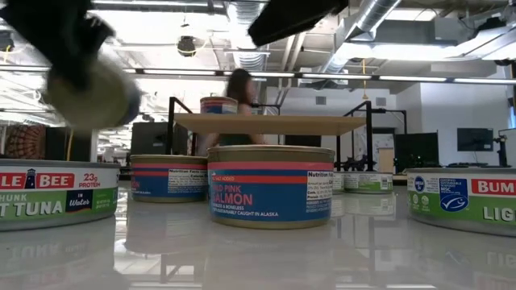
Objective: Stack canned seafood by type on shelf
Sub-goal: Stack the blue tuna can on top of the blue tuna can
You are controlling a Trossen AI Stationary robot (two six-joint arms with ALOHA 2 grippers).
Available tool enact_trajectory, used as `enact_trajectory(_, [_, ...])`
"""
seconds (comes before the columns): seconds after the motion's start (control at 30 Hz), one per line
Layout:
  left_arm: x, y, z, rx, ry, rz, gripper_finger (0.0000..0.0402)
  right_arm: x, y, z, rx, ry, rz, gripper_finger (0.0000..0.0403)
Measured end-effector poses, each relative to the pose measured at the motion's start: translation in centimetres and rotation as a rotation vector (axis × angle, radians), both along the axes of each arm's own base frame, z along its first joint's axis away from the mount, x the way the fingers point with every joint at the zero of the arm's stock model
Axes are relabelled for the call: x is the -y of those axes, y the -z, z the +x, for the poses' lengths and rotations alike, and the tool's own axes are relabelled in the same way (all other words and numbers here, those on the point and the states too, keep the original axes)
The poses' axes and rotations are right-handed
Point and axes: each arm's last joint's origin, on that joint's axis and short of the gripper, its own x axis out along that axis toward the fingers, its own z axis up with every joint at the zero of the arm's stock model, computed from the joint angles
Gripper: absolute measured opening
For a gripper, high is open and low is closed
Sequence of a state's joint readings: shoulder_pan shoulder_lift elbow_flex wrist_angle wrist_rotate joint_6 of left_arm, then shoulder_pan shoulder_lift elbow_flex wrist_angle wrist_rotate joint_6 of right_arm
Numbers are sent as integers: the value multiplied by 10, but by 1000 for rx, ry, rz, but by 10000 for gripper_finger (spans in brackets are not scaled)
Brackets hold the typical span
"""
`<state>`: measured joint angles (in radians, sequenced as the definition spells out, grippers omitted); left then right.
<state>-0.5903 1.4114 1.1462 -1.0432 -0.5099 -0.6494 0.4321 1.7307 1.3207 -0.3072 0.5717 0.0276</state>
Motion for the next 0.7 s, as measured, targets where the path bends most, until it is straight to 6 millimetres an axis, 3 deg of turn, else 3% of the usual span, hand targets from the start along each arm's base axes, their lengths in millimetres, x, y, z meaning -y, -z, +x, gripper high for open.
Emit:
enact_trajectory(0.17, [-10,-40,-3,140,119,358,178,0,-19,-19,33,89,-30,274])
enact_trajectory(0.33, [-34,-55,8,102,109,791,178,5,-27,-27,55,173,-53,274])
enact_trajectory(0.57, [-91,-61,36,-69,33,909,178,16,-21,-34,13,299,-179,274])
enact_trajectory(0.7, [-121,-67,52,-86,63,886,178,25,-19,-33,-22,327,-208,274])
